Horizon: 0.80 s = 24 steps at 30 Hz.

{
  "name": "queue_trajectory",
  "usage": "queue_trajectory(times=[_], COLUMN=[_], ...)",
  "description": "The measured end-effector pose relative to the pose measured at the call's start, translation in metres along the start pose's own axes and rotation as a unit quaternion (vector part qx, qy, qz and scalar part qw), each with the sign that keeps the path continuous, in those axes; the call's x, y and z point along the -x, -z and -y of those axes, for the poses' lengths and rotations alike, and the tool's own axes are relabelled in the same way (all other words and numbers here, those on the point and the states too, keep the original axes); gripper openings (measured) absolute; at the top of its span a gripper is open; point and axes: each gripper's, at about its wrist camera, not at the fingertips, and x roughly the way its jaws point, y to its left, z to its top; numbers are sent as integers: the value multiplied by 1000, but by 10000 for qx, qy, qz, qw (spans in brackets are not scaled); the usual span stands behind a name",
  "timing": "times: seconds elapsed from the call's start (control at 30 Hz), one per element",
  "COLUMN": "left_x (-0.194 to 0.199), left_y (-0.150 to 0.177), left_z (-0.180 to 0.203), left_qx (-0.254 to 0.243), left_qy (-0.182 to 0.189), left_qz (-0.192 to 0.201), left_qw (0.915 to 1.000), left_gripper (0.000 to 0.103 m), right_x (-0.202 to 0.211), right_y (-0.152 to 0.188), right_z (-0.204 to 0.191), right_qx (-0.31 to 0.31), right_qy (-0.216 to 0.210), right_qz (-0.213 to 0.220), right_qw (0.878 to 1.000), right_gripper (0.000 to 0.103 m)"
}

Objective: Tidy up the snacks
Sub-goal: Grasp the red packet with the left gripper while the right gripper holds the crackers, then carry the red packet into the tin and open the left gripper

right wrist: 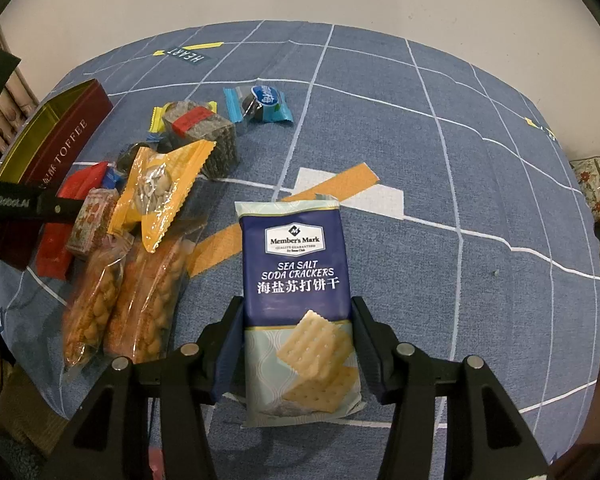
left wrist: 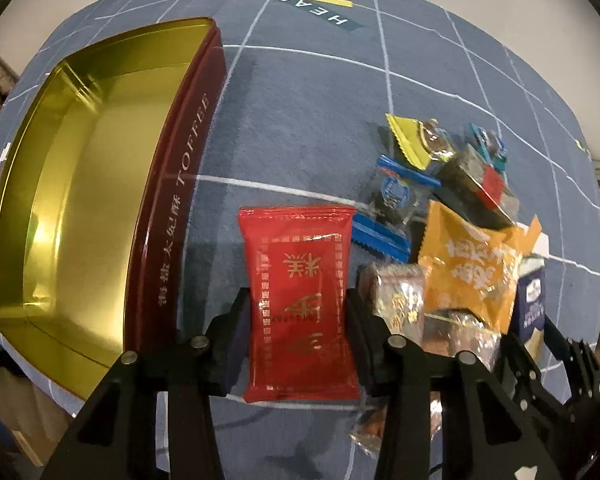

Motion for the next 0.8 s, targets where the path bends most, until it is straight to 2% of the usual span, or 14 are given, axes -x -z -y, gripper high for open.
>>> queue_trajectory(times=[0.37, 0.53, 0.67, 0.8], left_x=[37, 70, 88, 88], left_y=[15, 8, -7, -20], left_z=[2, -14, -44, -84], left_qx=[-429, -531, -472, -392], left_qy=[257, 392, 108, -220], left_qz=[141, 399, 708, 708], left_qw=[9986, 9970, 9963, 9965], left_gripper=[41, 41, 41, 41], right_x=[0, -1, -1, -2], right_y=[-1, -3, -2, -4], right_z=[1, 1, 0, 0], right_qx=[-32, -56, -71, -108], right_qy=[13, 30, 37, 53], right_qz=[-35, -78, -109, -187], right_qw=[10000, 9999, 9999, 9998], right_gripper=[53, 53, 53, 53])
